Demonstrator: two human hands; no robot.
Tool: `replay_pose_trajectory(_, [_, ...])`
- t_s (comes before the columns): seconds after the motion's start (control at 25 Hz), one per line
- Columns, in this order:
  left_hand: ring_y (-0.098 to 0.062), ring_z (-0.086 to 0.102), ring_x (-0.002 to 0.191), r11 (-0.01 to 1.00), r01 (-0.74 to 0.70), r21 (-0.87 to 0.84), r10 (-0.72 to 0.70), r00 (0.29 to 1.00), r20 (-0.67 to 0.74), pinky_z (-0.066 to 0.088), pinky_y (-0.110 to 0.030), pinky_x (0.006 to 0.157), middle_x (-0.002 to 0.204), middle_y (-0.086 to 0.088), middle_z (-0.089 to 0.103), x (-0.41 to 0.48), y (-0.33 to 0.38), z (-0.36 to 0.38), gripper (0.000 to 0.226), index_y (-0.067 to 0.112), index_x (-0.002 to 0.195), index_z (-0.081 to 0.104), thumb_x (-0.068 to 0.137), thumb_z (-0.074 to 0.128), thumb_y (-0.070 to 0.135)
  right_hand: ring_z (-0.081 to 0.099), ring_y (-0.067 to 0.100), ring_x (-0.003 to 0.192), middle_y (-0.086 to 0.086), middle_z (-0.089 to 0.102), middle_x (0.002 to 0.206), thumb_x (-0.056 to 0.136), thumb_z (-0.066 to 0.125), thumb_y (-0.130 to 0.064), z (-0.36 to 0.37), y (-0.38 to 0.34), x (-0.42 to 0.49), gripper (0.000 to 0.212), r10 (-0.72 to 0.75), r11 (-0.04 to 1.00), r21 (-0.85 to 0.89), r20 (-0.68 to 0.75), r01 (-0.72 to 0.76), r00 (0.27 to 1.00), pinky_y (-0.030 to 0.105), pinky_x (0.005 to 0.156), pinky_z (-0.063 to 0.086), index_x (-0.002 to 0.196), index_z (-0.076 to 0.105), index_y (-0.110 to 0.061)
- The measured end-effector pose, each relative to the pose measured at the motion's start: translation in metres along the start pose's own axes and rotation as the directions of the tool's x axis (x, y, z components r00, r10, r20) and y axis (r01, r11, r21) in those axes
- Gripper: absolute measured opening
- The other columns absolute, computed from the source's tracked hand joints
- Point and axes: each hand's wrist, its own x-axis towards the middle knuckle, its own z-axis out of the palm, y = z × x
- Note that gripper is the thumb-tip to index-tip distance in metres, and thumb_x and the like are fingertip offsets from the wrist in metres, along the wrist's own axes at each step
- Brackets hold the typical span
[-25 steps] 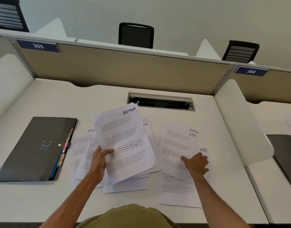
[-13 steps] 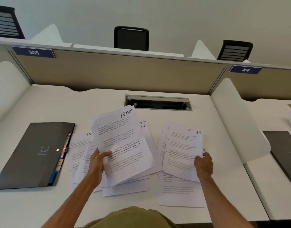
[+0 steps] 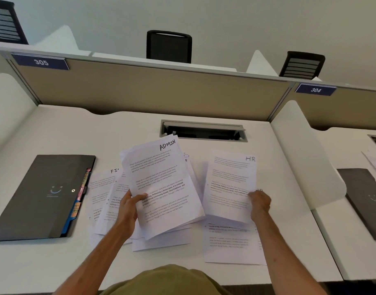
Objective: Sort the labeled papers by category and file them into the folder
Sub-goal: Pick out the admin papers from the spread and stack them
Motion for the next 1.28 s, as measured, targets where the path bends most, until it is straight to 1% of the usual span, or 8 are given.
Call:
replay_pose_trajectory(0.2, [-0.035, 0.075, 0.112, 1.0, 0.004, -0.001, -0.004, 1.0, -0.008, 0.061, -0.062, 0.094, 0.125, 0.001, 0.078, -0.003, -0.002, -0.008, 0.046, 0.026, 0.133, 0.068, 0.093, 0.069, 0.005, 0.059, 0.02, 0.074, 0.009, 0.069, 0.085, 0.092, 0.07, -0.003, 0.045, 0.001, -0.043, 0.01, -0.079, 0.988, -0.096, 0.377, 0.124, 0.923, 0.022, 0.056, 0.039, 0.086, 0.068, -0.011])
replay_pose_trajectory(0.36, [-0.036, 0.075, 0.113, 1.0, 0.016, -0.003, -0.016, 1.0, -0.012, 0.061, -0.062, 0.094, 0.125, 0.002, 0.078, -0.003, -0.005, -0.012, 0.045, 0.026, 0.132, 0.068, 0.092, 0.07, 0.005, 0.073, 0.023, 0.08, 0.009, 0.08, 0.092, 0.096, 0.069, -0.016, 0.065, 0.008, -0.054, 0.011, -0.056, 0.948, -0.245, 0.499, 0.202, 0.865, 0.03, 0.067, 0.051, 0.098, 0.075, -0.007])
replay_pose_trajectory(0.48, [-0.034, 0.074, 0.112, 1.0, 0.007, 0.013, -0.007, 1.0, -0.012, 0.062, -0.059, 0.093, 0.125, 0.003, 0.078, -0.003, -0.001, -0.011, 0.044, 0.026, 0.131, 0.069, 0.092, 0.07, 0.006, 0.075, 0.025, 0.089, 0.0, 0.078, 0.085, 0.094, 0.068, -0.024, 0.057, 0.015, -0.044, 0.008, -0.181, 0.861, -0.382, 0.385, 0.335, 0.905, 0.04, 0.08, 0.062, 0.091, 0.074, -0.019])
replay_pose_trajectory(0.64, [-0.033, 0.074, 0.112, 1.0, -0.02, 0.015, 0.02, 1.0, 0.021, 0.062, -0.054, 0.09, 0.124, 0.001, 0.079, -0.005, 0.001, -0.008, 0.044, 0.023, 0.134, 0.069, 0.094, 0.072, 0.005, 0.06, 0.035, 0.117, 0.013, 0.064, 0.124, 0.092, 0.072, -0.034, 0.026, 0.024, -0.018, 0.035, -0.296, 0.705, -0.657, 0.069, 0.267, 0.953, 0.049, 0.095, 0.05, 0.122, 0.063, -0.017])
replay_pose_trajectory(0.76, [-0.032, 0.075, 0.112, 0.998, -0.055, 0.027, 0.053, 0.997, 0.053, 0.062, -0.05, 0.086, 0.124, -0.001, 0.079, -0.009, -0.001, -0.005, 0.045, 0.022, 0.134, 0.068, 0.093, 0.076, 0.006, 0.047, 0.039, 0.132, 0.021, 0.048, 0.141, 0.085, 0.079, -0.052, 0.012, 0.034, -0.004, 0.081, -0.192, 0.621, -0.767, 0.049, 0.16, 0.98, 0.056, 0.104, 0.043, 0.142, 0.045, -0.007])
replay_pose_trajectory(0.96, [-0.031, 0.075, 0.115, 0.992, -0.104, 0.071, 0.096, 0.99, 0.106, 0.06, -0.058, 0.098, 0.125, -0.001, 0.079, -0.011, -0.003, 0.0, 0.047, 0.021, 0.135, 0.068, 0.09, 0.081, 0.012, 0.044, 0.041, 0.135, 0.025, 0.049, 0.145, 0.078, 0.088, -0.048, 0.011, 0.033, 0.0, 0.095, -0.161, 0.635, -0.76, 0.049, 0.141, 0.986, 0.055, 0.106, 0.041, 0.145, 0.039, -0.001])
replay_pose_trajectory(1.12, [-0.028, 0.077, 0.113, 0.985, -0.14, 0.097, 0.126, 0.982, 0.141, 0.06, -0.056, 0.098, 0.126, -0.002, 0.078, -0.011, 0.0, 0.002, 0.053, 0.02, 0.136, 0.067, 0.087, 0.086, 0.017, 0.046, 0.042, 0.131, 0.023, 0.055, 0.139, 0.078, 0.089, -0.039, 0.011, 0.029, 0.012, 0.084, -0.066, 0.702, -0.707, 0.057, 0.087, 0.996, 0.05, 0.103, 0.041, 0.141, 0.047, -0.003])
replay_pose_trajectory(1.28, [-0.027, 0.078, 0.109, 0.984, -0.149, 0.102, 0.134, 0.981, 0.14, 0.064, -0.05, 0.092, 0.124, -0.001, 0.079, -0.013, 0.003, 0.005, 0.054, 0.02, 0.136, 0.066, 0.086, 0.087, 0.017, 0.06, 0.039, 0.109, 0.015, 0.07, 0.116, 0.087, 0.075, -0.029, 0.005, 0.035, 0.02, 0.027, -0.113, 0.794, -0.593, 0.068, 0.131, 0.991, 0.047, 0.096, 0.049, 0.108, 0.069, -0.014])
